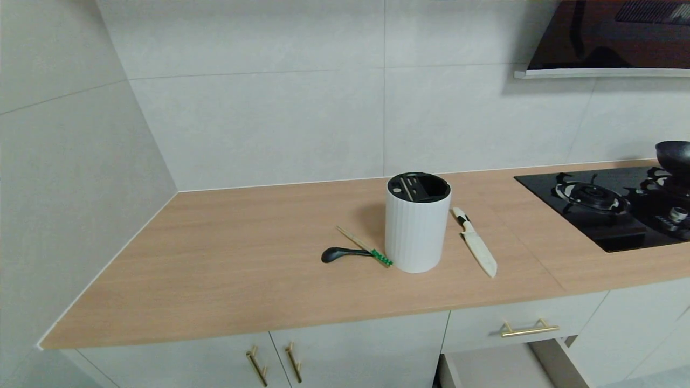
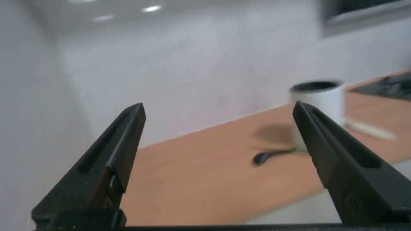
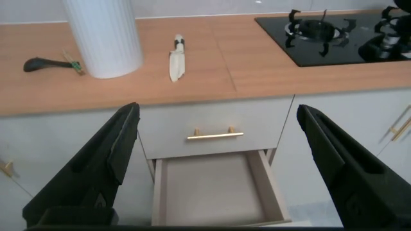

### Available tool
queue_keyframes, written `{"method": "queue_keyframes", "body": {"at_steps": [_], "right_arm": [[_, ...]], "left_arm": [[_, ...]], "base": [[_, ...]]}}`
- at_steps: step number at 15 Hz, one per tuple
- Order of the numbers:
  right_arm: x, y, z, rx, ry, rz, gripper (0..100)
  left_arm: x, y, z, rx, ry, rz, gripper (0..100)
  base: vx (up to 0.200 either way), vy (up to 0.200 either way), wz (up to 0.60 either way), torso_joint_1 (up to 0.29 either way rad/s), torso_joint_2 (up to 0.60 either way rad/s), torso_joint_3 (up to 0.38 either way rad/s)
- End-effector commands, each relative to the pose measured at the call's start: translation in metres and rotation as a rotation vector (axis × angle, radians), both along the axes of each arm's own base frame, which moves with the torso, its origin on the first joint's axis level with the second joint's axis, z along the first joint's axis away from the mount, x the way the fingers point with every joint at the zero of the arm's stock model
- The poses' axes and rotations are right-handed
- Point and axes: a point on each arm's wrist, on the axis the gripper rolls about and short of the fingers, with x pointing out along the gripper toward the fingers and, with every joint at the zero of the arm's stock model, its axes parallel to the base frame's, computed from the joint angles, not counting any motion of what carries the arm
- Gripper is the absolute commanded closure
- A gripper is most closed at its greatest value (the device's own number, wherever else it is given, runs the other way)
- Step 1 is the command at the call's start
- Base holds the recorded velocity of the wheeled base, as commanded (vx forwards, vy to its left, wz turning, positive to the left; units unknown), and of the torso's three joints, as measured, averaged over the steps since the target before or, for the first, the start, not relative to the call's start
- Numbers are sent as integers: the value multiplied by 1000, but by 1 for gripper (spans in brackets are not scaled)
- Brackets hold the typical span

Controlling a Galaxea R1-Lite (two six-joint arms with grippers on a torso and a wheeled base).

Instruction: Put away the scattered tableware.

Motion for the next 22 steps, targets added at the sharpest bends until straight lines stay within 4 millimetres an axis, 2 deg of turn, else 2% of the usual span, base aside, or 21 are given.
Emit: {"method": "queue_keyframes", "body": {"at_steps": [1,3,6,7,9,10,11,13,16,19,20,22], "right_arm": [[0,0,0,-1,1,-1,0],[0,0,0,-2,1,1,0],[0,0,0,-5,2,2,0],[0,0,0,-5,2,2,0],[0,0,0,-4,2,2,0],[0,0,0,-4,2,2,0],[0,0,0,-4,2,2,0],[0,0,0,-1,1,-2,0],[0,0,0,1,1,-2,0],[0,0,0,-2,2,-1,0],[0,0,0,-4,2,1,0],[0,0,0,-2,2,-1,0]], "left_arm": [[60,-10,37,157,182,-223,0],[93,-18,29,332,263,-354,0],[154,-36,28,635,237,-453,0],[165,-43,27,678,233,-488,0],[203,-61,29,774,210,-544,0],[211,-65,33,791,194,-554,0],[232,-84,40,850,172,-613,0],[248,-100,40,967,226,-700,0],[255,-102,30,1174,303,-696,0],[281,-110,33,1241,233,-686,0],[303,-112,35,1372,111,-669,0],[322,-118,32,1463,101,-718,0]], "base": [[0,0,-600,27,-2,-27],[0,0,0,0,0,0],[0,0,0,0,0,0],[0,0,0,0,0,0],[0,0,0,0,0,0],[0,0,0,0,0,0],[0,0,0,0,0,0],[0,0,0,0,0,0],[0,0,0,0,0,0],[0,0,0,0,0,0],[0,0,0,32,7,51],[0,0,0,166,-7,186]]}}
